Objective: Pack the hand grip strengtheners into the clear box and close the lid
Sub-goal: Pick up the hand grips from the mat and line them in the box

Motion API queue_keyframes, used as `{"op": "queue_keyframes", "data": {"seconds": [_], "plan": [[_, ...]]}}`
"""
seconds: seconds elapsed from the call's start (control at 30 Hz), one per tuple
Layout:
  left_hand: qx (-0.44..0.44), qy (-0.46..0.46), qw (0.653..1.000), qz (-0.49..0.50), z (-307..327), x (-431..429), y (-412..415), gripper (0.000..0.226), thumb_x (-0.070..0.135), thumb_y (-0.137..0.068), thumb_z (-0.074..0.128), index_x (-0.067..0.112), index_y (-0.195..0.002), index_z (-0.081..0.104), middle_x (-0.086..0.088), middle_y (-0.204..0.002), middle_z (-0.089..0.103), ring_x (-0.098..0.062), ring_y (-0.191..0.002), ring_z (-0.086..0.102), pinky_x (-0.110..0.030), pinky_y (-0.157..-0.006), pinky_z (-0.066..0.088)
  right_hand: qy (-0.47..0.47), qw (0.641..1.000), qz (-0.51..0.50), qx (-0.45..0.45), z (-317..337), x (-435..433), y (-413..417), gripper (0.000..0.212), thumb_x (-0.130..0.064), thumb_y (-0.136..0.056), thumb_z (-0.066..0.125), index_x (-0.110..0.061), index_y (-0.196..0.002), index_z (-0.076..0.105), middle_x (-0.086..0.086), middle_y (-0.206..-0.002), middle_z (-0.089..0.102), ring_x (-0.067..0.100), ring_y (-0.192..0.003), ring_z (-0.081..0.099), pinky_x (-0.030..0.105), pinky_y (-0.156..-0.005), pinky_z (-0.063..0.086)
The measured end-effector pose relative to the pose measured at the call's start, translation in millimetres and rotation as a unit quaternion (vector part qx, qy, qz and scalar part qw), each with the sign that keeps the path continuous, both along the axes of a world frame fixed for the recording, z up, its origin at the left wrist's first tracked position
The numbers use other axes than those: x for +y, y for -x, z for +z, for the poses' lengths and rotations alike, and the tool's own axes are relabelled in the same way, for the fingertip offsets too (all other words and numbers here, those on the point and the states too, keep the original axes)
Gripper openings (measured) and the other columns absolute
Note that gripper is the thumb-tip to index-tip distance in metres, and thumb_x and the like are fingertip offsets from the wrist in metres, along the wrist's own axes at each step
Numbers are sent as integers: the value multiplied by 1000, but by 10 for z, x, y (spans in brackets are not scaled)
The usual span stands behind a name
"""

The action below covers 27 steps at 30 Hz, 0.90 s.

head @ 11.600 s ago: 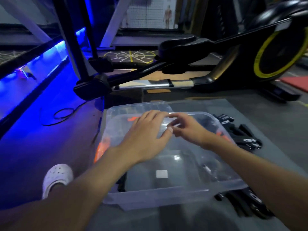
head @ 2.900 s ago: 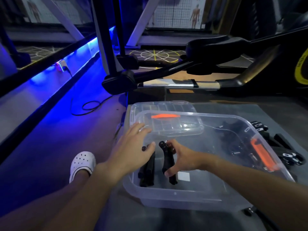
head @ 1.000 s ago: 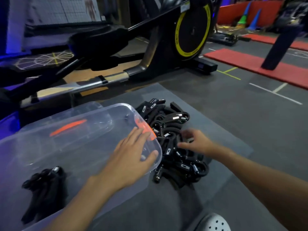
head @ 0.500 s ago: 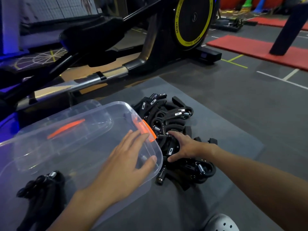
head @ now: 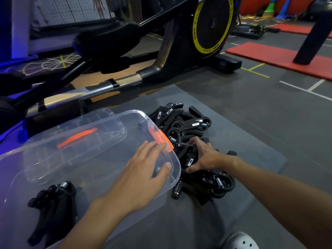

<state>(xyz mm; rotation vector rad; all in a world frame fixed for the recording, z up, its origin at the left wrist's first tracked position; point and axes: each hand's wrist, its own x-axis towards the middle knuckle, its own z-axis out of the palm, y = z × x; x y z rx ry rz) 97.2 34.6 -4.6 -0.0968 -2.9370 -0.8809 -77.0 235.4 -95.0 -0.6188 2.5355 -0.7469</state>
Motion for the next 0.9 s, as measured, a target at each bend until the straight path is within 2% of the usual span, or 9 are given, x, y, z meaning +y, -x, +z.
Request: {"op": "queue_keyframes", "data": {"seconds": [0.1,0.2,0.27,0.33,0.47,0.57,0.67,0.8,0.9], "plan": [[13,-11,1000,-5,-5,-13,20,50,47,-99,35,38,-148,29,24,-154,21,10,-143,2,-13,-112,6,27,999,-27,27,202,112,-2,87,-42,-57,87,-33,-123,31,-10,-118,40,21,-119,34,39,-98,39],[30,-54,998,-5,-11,-75,65,49,53,-96,33,33,-140,43,26,-141,33,26,-127,12,-3,-108,10,48,995,-45,68,510,217,-17,83,-41,-57,87,-33,-118,32,-9,-115,43,19,-115,36,33,-90,37],[45,-88,995,14,25,-152,88,45,51,-96,37,30,-134,49,23,-138,42,18,-127,29,-9,-107,25,51,993,-46,100,782,245,-68,81,-40,-57,88,-32,-116,33,-9,-110,44,19,-113,38,31,-86,36],[48,-136,989,44,102,-252,101,31,38,-100,45,32,-129,53,19,-134,50,7,-122,43,-3,-96,28,61,989,-40,129,1048,231,-155,76,-39,-56,88,-29,-111,35,-11,-104,45,19,-109,40,32,-83,39],[83,-229,966,84,300,-472,48,27,49,-85,57,45,-112,59,22,-122,62,3,-119,54,-28,-102,43,105,984,7,144,1503,73,-441,73,-50,-48,86,-31,-97,36,-1,-109,51,23,-107,49,46,-88,49],[115,-289,946,96,482,-588,-92,28,25,-88,70,41,-110,62,17,-116,66,2,-107,62,-19,-90,50,142,979,75,124,1742,-154,-746,70,-49,-50,88,-40,-96,36,0,-122,50,22,-114,53,46,-93,49],[122,-328,931,106,622,-687,-284,37,9,-88,69,32,-116,61,13,-117,65,3,-96,67,-11,-77,50,166,972,148,79,1888,-480,-1060,67,-40,-54,90,-43,-94,36,-2,-128,48,19,-116,55,41,-95,51],[131,-354,915,143,640,-980,-528,43,8,-85,73,26,-124,61,13,-103,72,1,-96,69,-13,-78,51,190,956,220,26,1883,-895,-1310,66,-29,-60,91,-26,-97,37,-11,-133,45,4,-124,49,26,-102,45],[138,-364,904,174,597,-1228,-681,41,3,-84,73,20,-120,65,5,-103,75,-6,-97,71,-17,-84,52,174,956,236,29,1749,-1111,-1411,71,-42,-56,90,-36,-103,37,-26,-135,38,2,-131,41,34,-110,37]]}}
